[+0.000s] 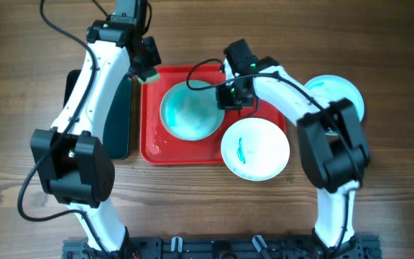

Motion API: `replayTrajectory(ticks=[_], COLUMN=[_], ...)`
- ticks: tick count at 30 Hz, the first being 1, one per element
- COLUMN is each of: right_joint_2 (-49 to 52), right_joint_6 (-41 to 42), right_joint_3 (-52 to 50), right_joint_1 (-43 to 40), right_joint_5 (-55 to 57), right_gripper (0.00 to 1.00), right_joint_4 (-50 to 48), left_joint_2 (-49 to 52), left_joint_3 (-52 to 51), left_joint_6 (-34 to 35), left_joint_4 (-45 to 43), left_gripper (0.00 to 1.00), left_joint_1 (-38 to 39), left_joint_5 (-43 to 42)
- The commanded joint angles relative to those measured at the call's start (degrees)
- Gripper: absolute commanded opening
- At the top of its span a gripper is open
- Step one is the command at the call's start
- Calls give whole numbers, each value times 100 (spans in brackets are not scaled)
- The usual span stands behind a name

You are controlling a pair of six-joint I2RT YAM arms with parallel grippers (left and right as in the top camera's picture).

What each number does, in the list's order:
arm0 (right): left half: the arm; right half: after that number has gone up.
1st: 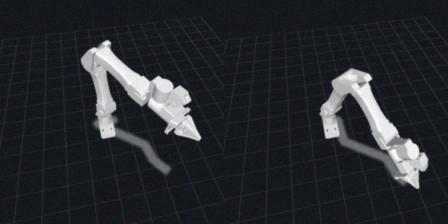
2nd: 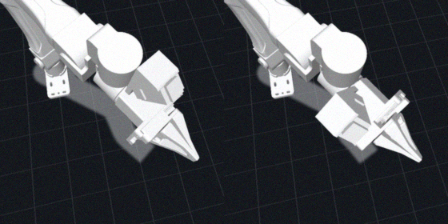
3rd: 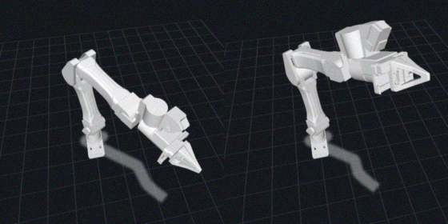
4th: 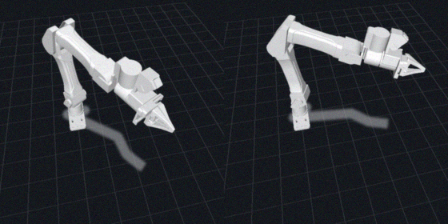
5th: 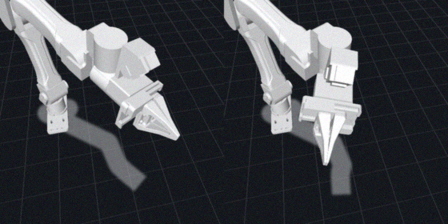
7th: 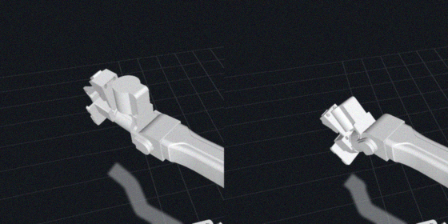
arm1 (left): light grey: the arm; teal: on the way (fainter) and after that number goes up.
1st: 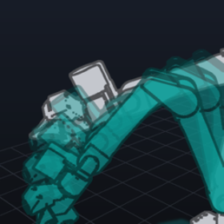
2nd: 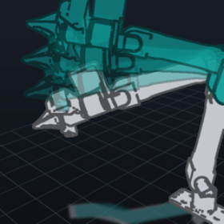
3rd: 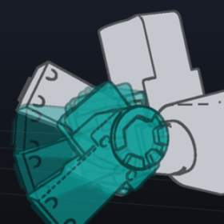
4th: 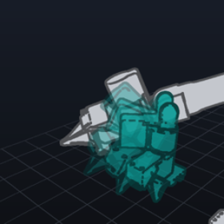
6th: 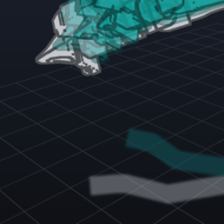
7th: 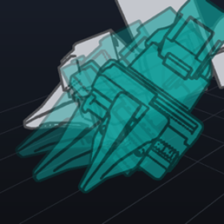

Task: Clean dirty plates on tray and stack at the side
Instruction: 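Lift the sponge away and tilt the plate up with the right gripper, then carry the plate right and stack it on the cleaned plate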

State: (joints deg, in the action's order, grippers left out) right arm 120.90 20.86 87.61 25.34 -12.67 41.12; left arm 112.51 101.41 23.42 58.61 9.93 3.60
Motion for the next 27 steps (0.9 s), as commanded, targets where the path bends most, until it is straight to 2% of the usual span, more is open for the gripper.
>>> replayTrajectory(ticks=[1, 5, 9, 11, 14, 22, 27], right_joint_2=[-1001, -1209, -1207, -1207, -1207, -1207, -1207], right_joint_6=[186, 160, 162, 164, 136, -179, -356], right_joint_3=[24, 24, 24, 24, 24, 24, 24], right_joint_1=[160, 601, 1239, 1545, 1891, 2164, 1878], right_joint_5=[2363, 4885, 6992, 7801, 8411, 8408, 7042], right_gripper=[4, 4, 5, 4, 4, 4, 4], right_joint_4=[166, 527, 479, 470, 461, 444, 306], left_joint_2=[37, 37, 39, 44, 44, 44, 44], left_joint_3=[-221, -424, -673, -732, -743, -743, -745], left_joint_6=[732, 846, 859, 861, 861, 859, 859], left_joint_4=[48, 15, -94, -98, -116, -269, -267], left_gripper=[4, 4, 4, 4, 4, 4, 4], left_joint_1=[-9, -9, -9, -9, -9, -4, -4], left_joint_5=[-573, -570, -573, -573, -573, -573, -573])
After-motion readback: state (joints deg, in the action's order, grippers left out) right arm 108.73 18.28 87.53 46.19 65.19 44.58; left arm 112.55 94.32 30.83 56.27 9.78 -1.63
